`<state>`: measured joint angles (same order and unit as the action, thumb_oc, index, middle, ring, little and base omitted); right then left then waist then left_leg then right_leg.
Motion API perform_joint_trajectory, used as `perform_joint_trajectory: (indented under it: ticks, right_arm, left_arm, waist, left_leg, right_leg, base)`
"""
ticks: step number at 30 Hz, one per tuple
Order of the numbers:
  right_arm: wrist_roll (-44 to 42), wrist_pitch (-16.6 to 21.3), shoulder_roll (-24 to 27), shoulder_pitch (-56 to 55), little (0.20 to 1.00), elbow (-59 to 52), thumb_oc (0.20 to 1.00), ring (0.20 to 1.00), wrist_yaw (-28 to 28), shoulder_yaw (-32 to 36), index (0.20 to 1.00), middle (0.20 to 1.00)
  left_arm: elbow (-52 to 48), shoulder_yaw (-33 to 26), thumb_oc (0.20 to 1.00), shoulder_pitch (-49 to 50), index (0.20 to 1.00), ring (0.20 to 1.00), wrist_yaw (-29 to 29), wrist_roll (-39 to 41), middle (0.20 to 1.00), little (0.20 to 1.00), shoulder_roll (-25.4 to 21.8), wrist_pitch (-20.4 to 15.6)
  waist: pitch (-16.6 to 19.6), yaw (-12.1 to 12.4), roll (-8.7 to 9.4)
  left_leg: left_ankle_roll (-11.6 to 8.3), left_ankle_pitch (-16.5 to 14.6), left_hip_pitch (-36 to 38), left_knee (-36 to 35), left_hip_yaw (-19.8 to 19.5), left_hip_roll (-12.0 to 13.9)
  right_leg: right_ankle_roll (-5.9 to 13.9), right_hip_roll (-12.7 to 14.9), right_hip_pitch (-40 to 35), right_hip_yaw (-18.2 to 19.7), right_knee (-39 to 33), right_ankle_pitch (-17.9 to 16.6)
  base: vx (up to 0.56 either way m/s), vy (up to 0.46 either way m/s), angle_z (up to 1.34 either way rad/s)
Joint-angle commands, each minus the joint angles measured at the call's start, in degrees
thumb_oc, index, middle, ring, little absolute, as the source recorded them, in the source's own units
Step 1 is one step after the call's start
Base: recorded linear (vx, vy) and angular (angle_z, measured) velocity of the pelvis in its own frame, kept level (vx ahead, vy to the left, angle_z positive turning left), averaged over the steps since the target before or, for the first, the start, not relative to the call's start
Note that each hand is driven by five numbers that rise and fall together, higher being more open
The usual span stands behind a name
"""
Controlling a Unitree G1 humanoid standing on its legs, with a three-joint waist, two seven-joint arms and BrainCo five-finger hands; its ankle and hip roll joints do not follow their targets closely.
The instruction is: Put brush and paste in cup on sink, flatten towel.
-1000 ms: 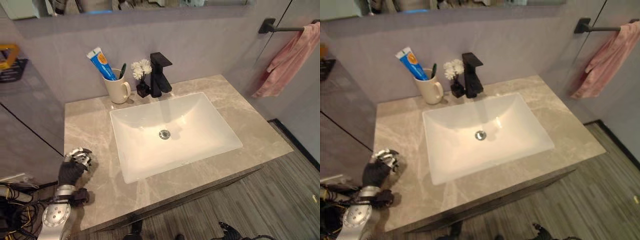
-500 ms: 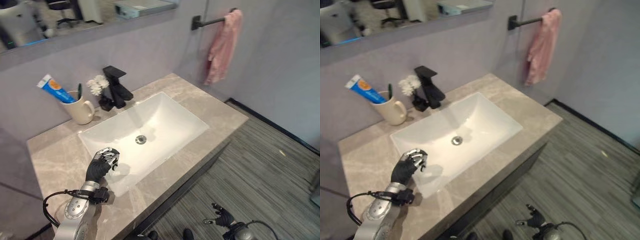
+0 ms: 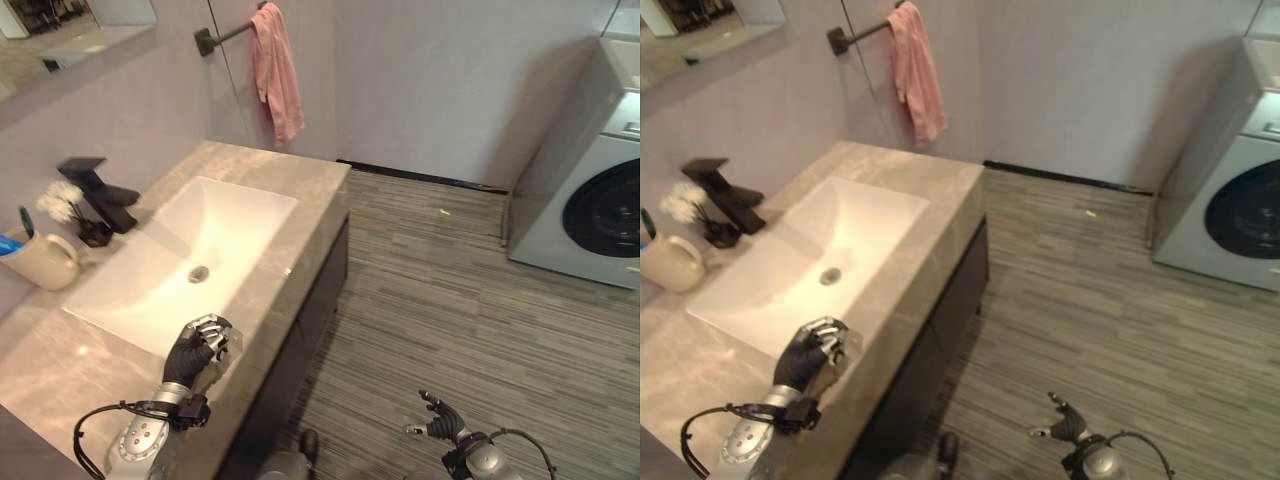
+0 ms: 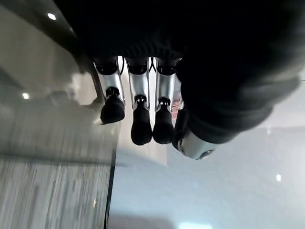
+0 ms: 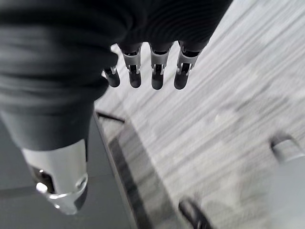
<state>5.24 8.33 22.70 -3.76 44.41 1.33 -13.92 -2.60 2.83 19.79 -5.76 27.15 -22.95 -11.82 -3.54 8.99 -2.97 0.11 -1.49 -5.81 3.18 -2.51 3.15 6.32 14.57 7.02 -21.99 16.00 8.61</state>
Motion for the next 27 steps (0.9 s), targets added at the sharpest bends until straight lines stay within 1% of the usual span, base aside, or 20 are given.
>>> perform_joint_trajectory:
  ticks: [1,4,6,7,8,9,10,12,13,14,15,16,17,18,19,20,21,22,23,27]
  right_arm:
    - [-2.8,1.9,2.5,0.2,1.0,-2.1,1.0,1.0,-1.4,0.8,1.0,1.0]
    - [-4.2,2.0,3.8,-0.8,1.0,-3.2,1.0,1.0,-1.9,1.7,1.0,1.0]
    - [-4.1,1.7,4.6,-0.6,1.0,-2.8,1.0,1.0,-2.2,1.2,1.0,1.0]
    - [-4.1,1.7,4.6,-0.5,1.0,-2.7,1.0,1.0,-2.2,1.3,1.0,1.0]
    - [-4.1,1.6,4.9,0.0,1.0,-2.3,1.0,1.0,-2.4,0.7,1.0,1.0]
    - [-3.5,1.1,5.2,2.0,1.0,-0.4,1.0,1.0,-2.5,-1.0,1.0,1.0]
    - [-3.2,1.0,5.1,2.4,1.0,0.8,1.0,1.0,-2.5,-1.3,1.0,1.0]
    - [-3.1,0.8,5.1,3.1,1.0,2.0,1.0,1.0,-2.6,-1.3,1.0,1.0]
    - [-3.3,0.4,4.5,4.0,1.0,4.7,1.0,1.0,-2.1,-2.2,1.0,1.0]
    - [-3.5,0.4,4.0,4.4,1.0,6.9,1.0,1.0,-2.2,-2.6,1.0,1.0]
    - [-3.8,0.4,3.3,4.5,1.0,8.8,1.0,1.0,-2.4,-2.5,1.0,1.0]
    - [-3.8,0.4,3.3,4.5,1.0,8.9,1.0,1.0,-2.4,-2.5,1.0,1.0]
    - [-4.6,0.0,2.1,4.5,1.0,11.8,1.0,1.0,-2.5,-2.2,1.0,1.0]
    - [-4.6,0.0,2.1,4.6,1.0,11.9,1.0,1.0,-2.5,-2.2,1.0,1.0]
    - [-5.4,-0.1,1.5,4.1,1.0,12.5,1.0,1.0,-2.2,-2.0,1.0,1.0]
    - [-5.9,-0.2,1.2,3.7,1.0,12.5,1.0,1.0,-2.0,-1.9,1.0,1.0]
    - [-6.5,-0.3,0.7,3.0,1.0,12.6,1.0,1.0,-1.6,-1.9,1.0,1.0]
    - [-6.5,-0.3,0.1,2.4,1.0,13.4,1.0,1.0,-1.2,-2.5,1.0,1.0]
    - [-6.3,-0.4,-0.2,2.2,1.0,13.6,1.0,1.0,-1.1,-2.9,1.0,1.0]
    - [-7.7,-0.3,-1.5,1.7,1.0,13.9,1.0,1.0,-0.6,-3.1,1.0,1.0]
  left_arm:
    - [-0.4,-0.6,0.2,-1.9,0.2,0.2,0.0,0.6,0.2,0.2,-0.3,-2.2]
    - [2.6,0.2,0.2,-4.0,0.2,0.2,1.3,0.3,0.2,0.2,-0.1,-1.8]
    - [5.3,0.8,0.2,-5.6,0.2,0.2,1.9,-0.3,0.2,0.2,0.0,-1.4]
    - [5.4,0.8,0.2,-5.7,0.2,0.2,1.9,-0.3,0.2,0.2,0.0,-1.4]
    - [6.8,1.1,0.2,-6.4,0.2,0.2,2.4,-0.5,0.2,0.2,0.1,-1.3]
    - [11.2,2.1,0.2,-7.7,0.2,0.2,2.9,-1.7,0.2,0.2,0.7,-1.0]
    - [13.6,3.1,0.2,-8.2,0.2,0.2,2.6,-2.7,0.2,0.2,0.7,-0.7]
    - [18.1,4.1,0.2,-8.4,0.2,0.2,2.9,-4.8,0.2,0.2,0.7,-0.3]
    - [24.2,4.5,0.2,-8.0,0.2,0.2,3.5,-7.0,0.2,0.2,1.2,0.4]
    - [27.8,4.9,0.2,-8.4,0.2,0.2,4.0,-8.9,0.2,0.2,1.7,0.7]
    - [33.0,6.0,0.2,-9.1,0.2,0.2,4.3,-12.1,0.2,0.2,2.1,1.5]
    - [33.2,6.0,0.2,-9.3,0.2,0.2,4.3,-12.2,0.2,0.2,2.1,1.3]
    - [40.9,6.7,0.2,-9.9,0.2,0.2,5.1,-15.4,0.2,0.2,3.3,2.3]
    - [41.0,6.7,0.2,-10.0,0.2,0.2,5.1,-15.4,0.2,0.2,3.3,2.2]
    - [43.9,6.6,0.2,-10.2,0.2,0.2,6.3,-17.5,0.2,0.2,3.9,2.4]
    - [45.7,6.5,0.448,-10.2,0.448,0.448,6.8,-18.4,0.448,0.448,4.3,2.7]
    - [47.9,6.1,0.583,-10.1,0.583,0.583,7.1,-18.6,0.583,0.583,4.8,3.1]
    - [50.7,5.4,0.853,-10.1,0.853,0.853,7.8,-19.2,0.853,0.853,5.3,3.1]
    - [51.5,5.2,1.0,-10.1,1.0,1.0,7.9,-19.2,1.0,1.0,5.4,3.0]
    - [53.3,4.2,1.0,-9.9,1.0,1.0,8.5,-18.3,1.0,1.0,6.0,2.8]
  waist:
    - [2.3,-0.8,2.71]
    - [2.2,-2.4,3.16]
    - [1.8,-2.9,3.64]
    - [1.8,-2.9,3.7]
    - [1.3,-2.3,3.79]
    - [0.6,-0.4,4.36]
    - [0.6,0.0,4.7]
    - [0.7,-0.1,4.77]
    - [1.2,0.3,4.73]
    - [1.4,0.5,4.6]
    - [1.8,0.2,4.4]
    - [1.7,0.2,4.39]
    - [2.6,-0.3,4.26]
    - [2.5,-0.3,4.24]
    - [2.9,-0.6,4.17]
    - [3.2,-0.9,4.11]
    - [3.4,-1.1,4.12]
    - [3.5,-1.1,4.26]
    - [3.5,-1.1,4.34]
    - [3.4,-0.9,4.78]
  left_leg:
    - [1.68,-2.3,3.8,-2.0,1.5,-3.1]
    - [0.02,-1.6,3.7,-2.0,1.2,0.0]
    - [-0.79,-2.0,2.5,1.5,0.8,0.7]
    - [-0.77,-1.9,2.3,1.6,0.8,0.6]
    - [-1.18,-1.1,1.6,4.1,-2.2,-0.5]
    - [-0.75,-1.1,0.1,5.9,-11.8,-6.3]
    - [-0.61,-1.3,-1.2,5.3,-13.2,-8.6]
    - [-0.52,-0.3,-3.4,4.7,-12.6,-10.4]
    - [0.01,-0.3,-2.5,4.4,-14.1,-11.5]
    - [0.3,0.0,-1.6,3.3,-15.0,-11.6]
    - [0.3,0.9,-1.1,1.8,-14.8,-11.1]
    - [0.29,1.0,-0.9,1.6,-14.8,-11.0]
    - [0.57,1.4,0.4,-0.6,-15.3,-10.7]
    - [0.57,1.5,0.6,-0.7,-15.3,-10.7]
    - [0.81,1.5,1.3,-1.5,-15.5,-10.6]
    - [0.92,1.5,1.7,-2.1,-15.1,-10.4]
    - [1.02,1.5,2.1,-2.6,-15.0,-10.2]
    - [1.26,1.2,2.7,-2.8,-14.7,-10.0]
    - [1.36,1.0,3.0,-2.7,-14.6,-10.0]
    - [1.84,-0.4,3.5,-1.4,-14.4,-10.3]
  right_leg:
    - [1.91,-3.3,-2.7,2.0,-11.2,-8.1]
    - [0.07,-7.1,-3.3,3.6,-12.7,-6.6]
    - [-0.87,-8.8,-4.5,4.3,-14.8,-6.4]
    - [-0.88,-8.8,-4.3,4.2,-15.0,-6.6]
    - [-1.3,-9.4,-4.5,5.3,-15.7,-6.8]
    - [-1.63,-10.4,-4.8,8.3,-17.4,-7.4]
    - [-1.56,-10.6,-5.0,9.1,-17.8,-7.7]
    - [-1.29,-11.2,-5.4,9.7,-17.9,-8.1]
    - [-1.39,-11.6,-5.5,10.9,-17.5,-8.1]
    - [-1.48,-11.8,-5.6,11.7,-17.4,-8.1]
    - [-1.68,-11.9,-5.7,11.8,-17.5,-8.1]
    - [-1.7,-11.9,-5.8,11.8,-17.5,-8.1]
    - [-1.75,-11.9,-6.1,11.9,-17.9,-8.0]
    - [-1.75,-11.9,-6.2,11.9,-17.9,-8.0]
    - [-1.65,-11.9,-6.4,11.8,-18.1,-8.2]
    - [-1.59,-11.9,-6.4,11.8,-18.2,-8.2]
    - [-1.52,-12.0,-6.2,12.1,-18.0,-8.2]
    - [-1.52,-11.9,-6.4,12.3,-18.1,-8.2]
    - [-1.51,-11.9,-6.6,12.5,-18.2,-8.2]
    - [-1.5,-11.9,-7.2,12.8,-18.0,-7.7]
  base:
    - [0.06,-0.325,-0.76]
    - [0.08,-0.382,-0.29]
    - [0.04,-0.257,-0.07]
    - [0.01,-0.156,-0.15]
    - [0.0,-0.135,-0.22]
    - [0.02,-0.187,-0.34]
    - [0.04,-0.161,-0.48]
    - [0.07,-0.066,-0.59]
    - [0.09,-0.002,-0.39]
    - [0.08,0.026,-0.31]
    - [0.03,0.027,-0.51]
    - [0.05,0.031,-0.65]
    - [0.04,0.015,-0.49]
    - [0.05,0.031,-0.32]
    - [0.03,0.031,-0.04]
    - [0.03,0.048,-0.05]
    - [0.02,0.044,0.01]
    - [0.02,0.037,-0.07]
    - [0.01,0.021,-0.14]
    - [0.02,0.028,-0.11]
